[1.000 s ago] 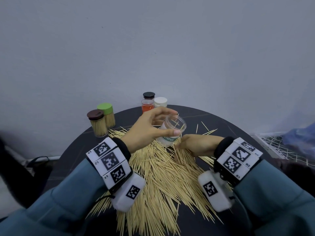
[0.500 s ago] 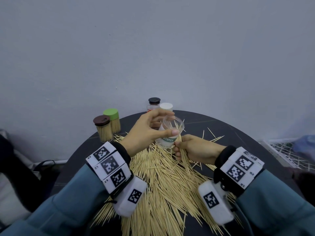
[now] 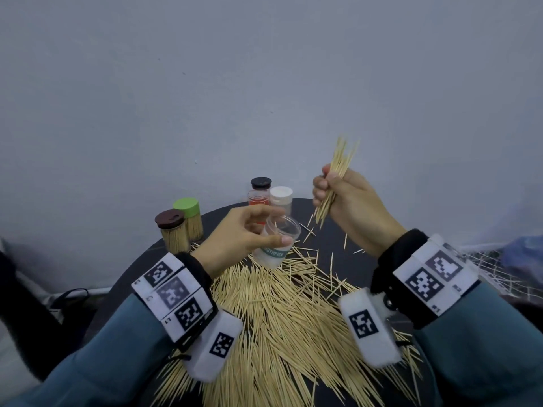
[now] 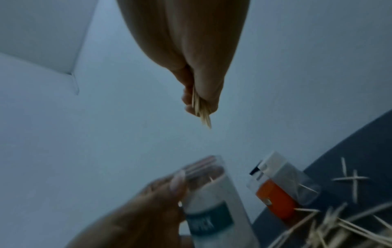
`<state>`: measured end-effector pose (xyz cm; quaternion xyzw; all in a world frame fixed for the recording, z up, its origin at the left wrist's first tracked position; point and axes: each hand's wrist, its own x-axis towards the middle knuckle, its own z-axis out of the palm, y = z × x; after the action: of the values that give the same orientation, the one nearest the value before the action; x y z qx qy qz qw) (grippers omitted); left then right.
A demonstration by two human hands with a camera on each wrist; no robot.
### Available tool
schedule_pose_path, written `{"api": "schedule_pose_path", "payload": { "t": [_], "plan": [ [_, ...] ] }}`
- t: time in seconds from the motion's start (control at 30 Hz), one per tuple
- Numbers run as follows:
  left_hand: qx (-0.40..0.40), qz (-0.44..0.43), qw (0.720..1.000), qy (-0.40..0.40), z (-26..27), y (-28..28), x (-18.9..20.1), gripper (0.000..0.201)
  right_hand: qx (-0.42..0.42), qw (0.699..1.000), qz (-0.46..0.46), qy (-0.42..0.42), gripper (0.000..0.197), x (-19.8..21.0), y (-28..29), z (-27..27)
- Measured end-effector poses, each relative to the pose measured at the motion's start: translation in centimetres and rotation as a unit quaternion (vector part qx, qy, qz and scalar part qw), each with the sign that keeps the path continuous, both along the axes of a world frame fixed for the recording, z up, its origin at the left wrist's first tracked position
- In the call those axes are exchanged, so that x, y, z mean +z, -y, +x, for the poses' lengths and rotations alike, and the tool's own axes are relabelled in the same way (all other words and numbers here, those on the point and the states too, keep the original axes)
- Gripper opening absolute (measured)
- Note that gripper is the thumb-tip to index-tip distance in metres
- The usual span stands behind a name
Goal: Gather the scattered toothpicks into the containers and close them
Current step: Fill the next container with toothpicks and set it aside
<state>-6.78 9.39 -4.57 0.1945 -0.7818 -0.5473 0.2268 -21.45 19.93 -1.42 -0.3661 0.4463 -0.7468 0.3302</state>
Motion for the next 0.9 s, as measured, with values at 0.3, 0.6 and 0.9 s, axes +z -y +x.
{"api": "schedule_pose_path", "payload": {
  "t": [0.3, 0.6, 0.9],
  "plan": [
    [-0.04, -0.016, 0.999, 0.006, -0.5, -0.9, -0.4, 0.051, 0.023, 0.999, -0.02, -0.025, 0.022, -1.2, 0.5, 2.2],
    [-0.03, 0.033, 0.999, -0.027, -0.2, -0.9, 0.4, 0.055, 0.004, 0.997, -0.006, -0.08, 0.023, -2.6, 0.0, 3.3],
    [-0.038, 0.026, 0.998, -0.044, -0.1, -1.0, 0.4, 0.045, 0.022, 0.988, 0.05, -0.147, 0.027, -3.1, -0.4, 4.0]
  ]
}}
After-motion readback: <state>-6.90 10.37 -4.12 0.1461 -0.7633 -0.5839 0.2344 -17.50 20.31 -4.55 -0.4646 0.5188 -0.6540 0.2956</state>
